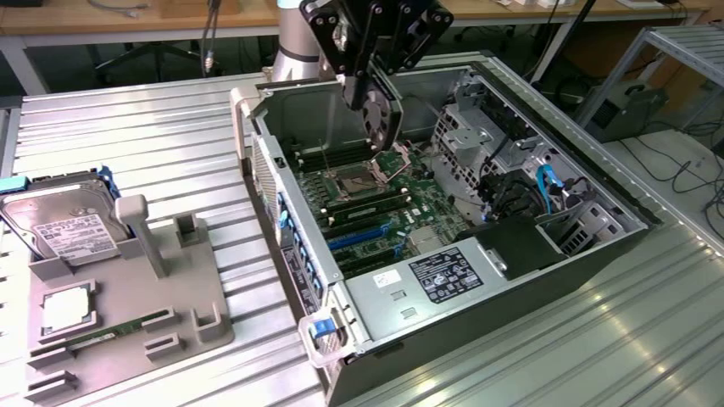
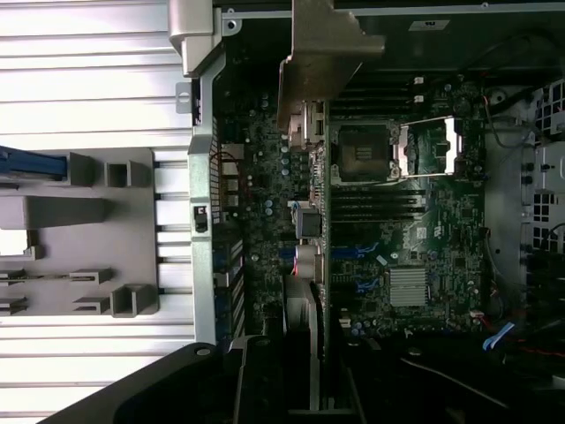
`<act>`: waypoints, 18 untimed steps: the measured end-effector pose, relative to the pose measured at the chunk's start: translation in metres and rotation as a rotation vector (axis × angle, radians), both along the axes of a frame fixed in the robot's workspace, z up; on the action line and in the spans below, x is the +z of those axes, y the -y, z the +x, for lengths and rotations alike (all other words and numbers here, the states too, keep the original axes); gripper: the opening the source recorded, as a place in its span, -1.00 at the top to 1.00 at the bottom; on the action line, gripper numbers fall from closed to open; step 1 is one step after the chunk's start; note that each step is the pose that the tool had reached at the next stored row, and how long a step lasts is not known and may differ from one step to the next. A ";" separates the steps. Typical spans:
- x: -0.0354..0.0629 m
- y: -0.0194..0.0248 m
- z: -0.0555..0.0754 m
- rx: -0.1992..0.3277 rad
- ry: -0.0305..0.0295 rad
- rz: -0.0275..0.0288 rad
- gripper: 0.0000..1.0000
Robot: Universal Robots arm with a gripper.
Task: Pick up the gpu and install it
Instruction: 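Pick up the gpu and move the gpu toward the slot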
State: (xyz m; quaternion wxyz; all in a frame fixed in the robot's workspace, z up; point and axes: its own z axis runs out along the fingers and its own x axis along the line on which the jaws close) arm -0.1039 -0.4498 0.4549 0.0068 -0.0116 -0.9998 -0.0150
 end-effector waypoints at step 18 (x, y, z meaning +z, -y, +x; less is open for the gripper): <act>0.0000 0.0000 0.022 0.000 -0.0040 0.0000 0.44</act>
